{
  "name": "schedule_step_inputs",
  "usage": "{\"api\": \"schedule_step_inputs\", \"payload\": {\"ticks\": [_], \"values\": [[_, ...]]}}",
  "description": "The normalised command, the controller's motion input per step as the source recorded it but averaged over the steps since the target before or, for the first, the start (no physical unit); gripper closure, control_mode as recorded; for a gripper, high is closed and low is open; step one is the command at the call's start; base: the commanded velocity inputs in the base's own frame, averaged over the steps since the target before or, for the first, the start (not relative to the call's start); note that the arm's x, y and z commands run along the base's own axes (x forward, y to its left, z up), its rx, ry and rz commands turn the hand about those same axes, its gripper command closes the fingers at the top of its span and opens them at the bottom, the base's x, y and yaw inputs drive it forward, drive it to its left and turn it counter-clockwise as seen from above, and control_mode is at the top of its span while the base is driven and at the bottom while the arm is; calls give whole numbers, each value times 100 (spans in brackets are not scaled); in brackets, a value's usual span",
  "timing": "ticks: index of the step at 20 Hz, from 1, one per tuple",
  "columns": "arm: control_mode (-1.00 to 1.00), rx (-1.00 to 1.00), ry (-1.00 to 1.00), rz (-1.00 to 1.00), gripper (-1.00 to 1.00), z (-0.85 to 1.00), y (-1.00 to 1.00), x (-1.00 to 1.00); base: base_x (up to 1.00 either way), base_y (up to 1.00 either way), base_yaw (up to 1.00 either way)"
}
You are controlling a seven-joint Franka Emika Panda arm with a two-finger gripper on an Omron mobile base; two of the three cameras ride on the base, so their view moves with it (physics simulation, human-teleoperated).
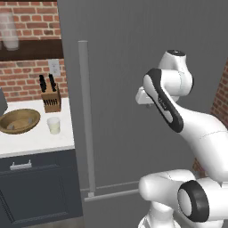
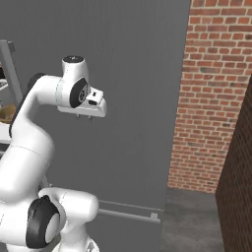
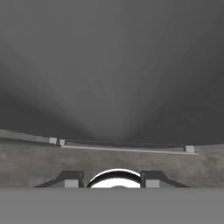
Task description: Grab a lemon wedge from the fridge and one ice cube from the ice bowl, and put them in the glass of lemonade.
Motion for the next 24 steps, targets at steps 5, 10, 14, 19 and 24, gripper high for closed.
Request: {"api": "schedule_step_inputs", "payload": {"ticks": [5, 10, 14, 19, 24], "values": [[-100, 0, -5, 2, -100, 0, 0, -57, 0, 0, 0], [-100, 2, -11, 2, -100, 0, 0, -92, 0, 0, 0], [-100, 0, -3, 0, -100, 0, 4, -71, 0, 0, 0], [-100, 0, 0, 0, -100, 0, 2, -56, 0, 0, 0], [-100, 0, 0, 0, -100, 0, 14, -36, 0, 0, 0]]}}
